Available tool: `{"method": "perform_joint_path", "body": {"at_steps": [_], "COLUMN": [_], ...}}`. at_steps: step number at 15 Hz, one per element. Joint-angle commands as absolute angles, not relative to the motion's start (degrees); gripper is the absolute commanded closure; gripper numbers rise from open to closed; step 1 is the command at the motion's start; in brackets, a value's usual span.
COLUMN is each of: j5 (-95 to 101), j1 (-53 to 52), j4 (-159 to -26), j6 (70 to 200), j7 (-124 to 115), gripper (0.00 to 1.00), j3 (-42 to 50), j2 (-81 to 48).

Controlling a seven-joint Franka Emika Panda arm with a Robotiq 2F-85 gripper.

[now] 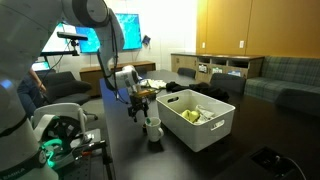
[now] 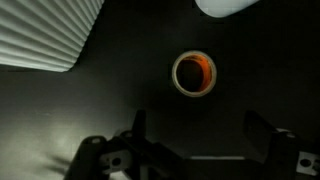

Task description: The white towel should go in the basket first, followed by the marker in the cup, then the yellow towel in the basket, and the black tape in the cup.

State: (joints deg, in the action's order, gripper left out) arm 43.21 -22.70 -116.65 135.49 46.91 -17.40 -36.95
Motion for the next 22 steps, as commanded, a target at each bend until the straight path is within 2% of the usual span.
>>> {"method": "perform_joint_path", "body": {"at_steps": [1,22], "j5": [43.04,46.02], "j1": [-21.54,-17.24], "j4": [-115.8,-118.7], "j6": [134.66,144.94], "j7": [49.44,52.43], "gripper": [0.0,0.0], "j3": [-17.98,-14.53], "j2": [-37.82,-39.62]}}
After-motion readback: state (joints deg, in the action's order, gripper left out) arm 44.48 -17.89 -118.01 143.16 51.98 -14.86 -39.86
